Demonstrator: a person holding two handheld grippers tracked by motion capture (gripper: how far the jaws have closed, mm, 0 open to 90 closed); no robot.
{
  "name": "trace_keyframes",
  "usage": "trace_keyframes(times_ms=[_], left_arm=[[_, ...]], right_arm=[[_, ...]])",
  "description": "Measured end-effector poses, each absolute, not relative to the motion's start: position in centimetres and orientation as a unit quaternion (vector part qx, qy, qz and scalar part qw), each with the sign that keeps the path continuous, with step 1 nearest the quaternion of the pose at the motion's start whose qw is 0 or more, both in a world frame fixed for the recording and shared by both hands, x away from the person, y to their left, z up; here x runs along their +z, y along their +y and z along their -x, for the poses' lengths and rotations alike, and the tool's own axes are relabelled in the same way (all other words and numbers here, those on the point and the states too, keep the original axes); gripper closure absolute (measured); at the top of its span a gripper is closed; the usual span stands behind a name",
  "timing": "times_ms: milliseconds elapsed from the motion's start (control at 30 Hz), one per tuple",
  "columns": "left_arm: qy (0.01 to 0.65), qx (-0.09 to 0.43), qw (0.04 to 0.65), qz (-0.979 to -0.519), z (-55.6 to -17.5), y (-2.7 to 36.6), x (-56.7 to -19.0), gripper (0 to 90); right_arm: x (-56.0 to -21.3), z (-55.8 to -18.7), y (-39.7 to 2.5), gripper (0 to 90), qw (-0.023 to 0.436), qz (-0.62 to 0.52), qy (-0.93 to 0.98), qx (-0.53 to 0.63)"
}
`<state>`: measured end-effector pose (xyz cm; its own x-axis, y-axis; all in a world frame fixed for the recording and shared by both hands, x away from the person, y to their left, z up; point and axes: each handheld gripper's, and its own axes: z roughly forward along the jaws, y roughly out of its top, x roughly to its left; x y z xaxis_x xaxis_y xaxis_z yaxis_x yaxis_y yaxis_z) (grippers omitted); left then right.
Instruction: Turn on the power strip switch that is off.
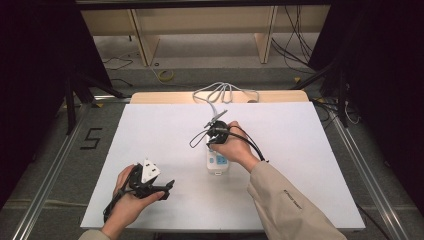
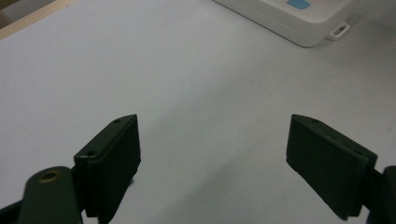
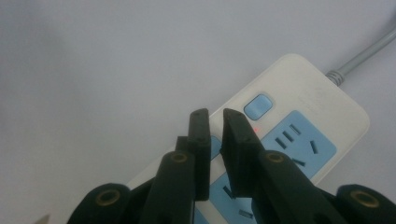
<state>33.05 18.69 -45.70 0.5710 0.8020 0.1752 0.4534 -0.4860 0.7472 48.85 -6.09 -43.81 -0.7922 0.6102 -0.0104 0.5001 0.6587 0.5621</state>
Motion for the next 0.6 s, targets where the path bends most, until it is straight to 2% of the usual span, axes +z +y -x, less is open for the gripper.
trace_keyframes(times_ms=[600], left_arm=[[0.385, 0.263, 0.335, -0.819, -33.0, 18.7, -45.7, 17.5]], right_arm=[[-42.7, -47.7, -9.0, 71.8, 0.094, -0.313, 0.892, 0.311]])
